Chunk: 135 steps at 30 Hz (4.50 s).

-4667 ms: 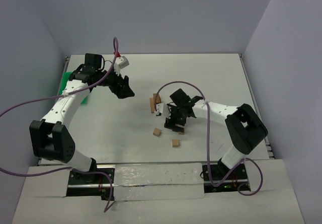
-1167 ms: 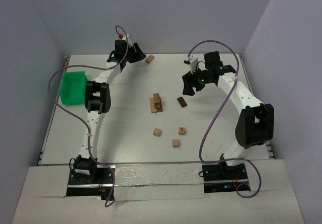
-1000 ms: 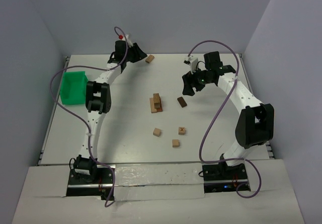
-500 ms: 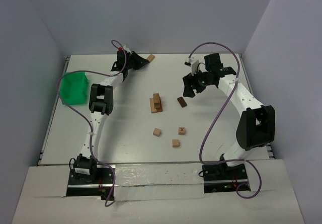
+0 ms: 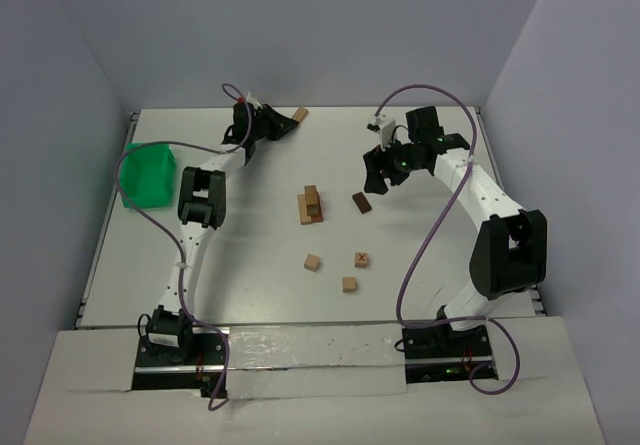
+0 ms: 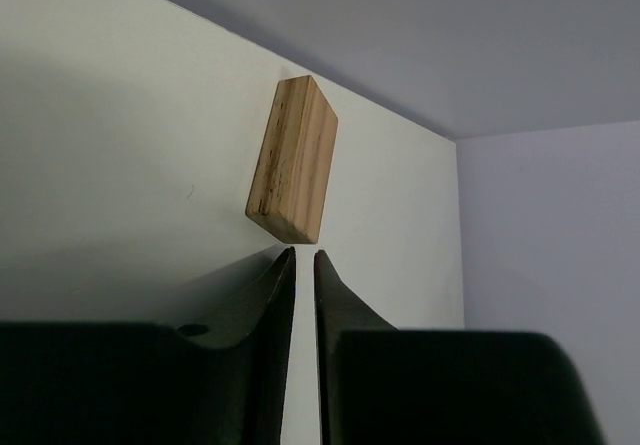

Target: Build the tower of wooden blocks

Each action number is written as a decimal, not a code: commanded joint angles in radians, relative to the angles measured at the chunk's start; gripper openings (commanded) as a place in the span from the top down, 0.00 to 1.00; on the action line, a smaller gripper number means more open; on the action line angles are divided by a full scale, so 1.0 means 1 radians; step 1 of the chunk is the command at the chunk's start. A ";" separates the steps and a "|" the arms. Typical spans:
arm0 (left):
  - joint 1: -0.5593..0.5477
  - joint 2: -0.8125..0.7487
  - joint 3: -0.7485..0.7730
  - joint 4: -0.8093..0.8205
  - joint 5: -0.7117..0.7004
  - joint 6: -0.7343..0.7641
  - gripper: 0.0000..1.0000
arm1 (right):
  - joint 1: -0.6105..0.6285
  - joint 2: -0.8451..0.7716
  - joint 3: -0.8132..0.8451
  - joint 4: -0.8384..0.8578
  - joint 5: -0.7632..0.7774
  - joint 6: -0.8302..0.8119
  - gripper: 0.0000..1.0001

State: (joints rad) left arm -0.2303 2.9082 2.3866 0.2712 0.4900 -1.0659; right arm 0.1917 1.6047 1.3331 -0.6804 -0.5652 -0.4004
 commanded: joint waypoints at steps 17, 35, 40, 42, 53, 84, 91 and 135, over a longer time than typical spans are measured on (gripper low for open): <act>-0.015 -0.020 -0.025 0.265 -0.063 -0.184 0.59 | -0.002 -0.042 -0.028 0.026 0.002 0.012 0.22; -0.038 0.065 0.112 0.098 -0.263 -0.081 0.71 | -0.003 -0.028 -0.048 0.028 0.015 0.021 0.22; -0.056 0.061 0.095 0.021 -0.243 -0.052 0.75 | -0.003 -0.026 -0.054 0.025 0.024 0.014 0.22; -0.069 0.053 0.089 -0.008 -0.243 -0.031 0.75 | -0.001 -0.025 -0.052 0.024 0.022 0.012 0.22; -0.101 0.044 0.085 -0.120 -0.213 -0.052 0.81 | -0.004 -0.032 -0.056 0.016 0.042 0.003 0.22; -0.081 -0.517 -0.528 -0.233 -0.104 0.197 0.77 | -0.004 -0.085 -0.070 0.024 0.014 0.019 0.22; -0.072 -0.388 -0.230 -0.297 -0.125 0.279 0.52 | -0.005 -0.081 -0.077 0.034 0.007 0.028 0.22; -0.303 -0.130 0.182 -0.557 -0.607 0.928 0.43 | -0.006 -0.082 -0.091 0.036 0.037 0.021 0.22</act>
State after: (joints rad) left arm -0.5291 2.7660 2.5078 -0.3168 -0.0875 -0.1722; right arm 0.1917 1.5528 1.2491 -0.6685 -0.5352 -0.3752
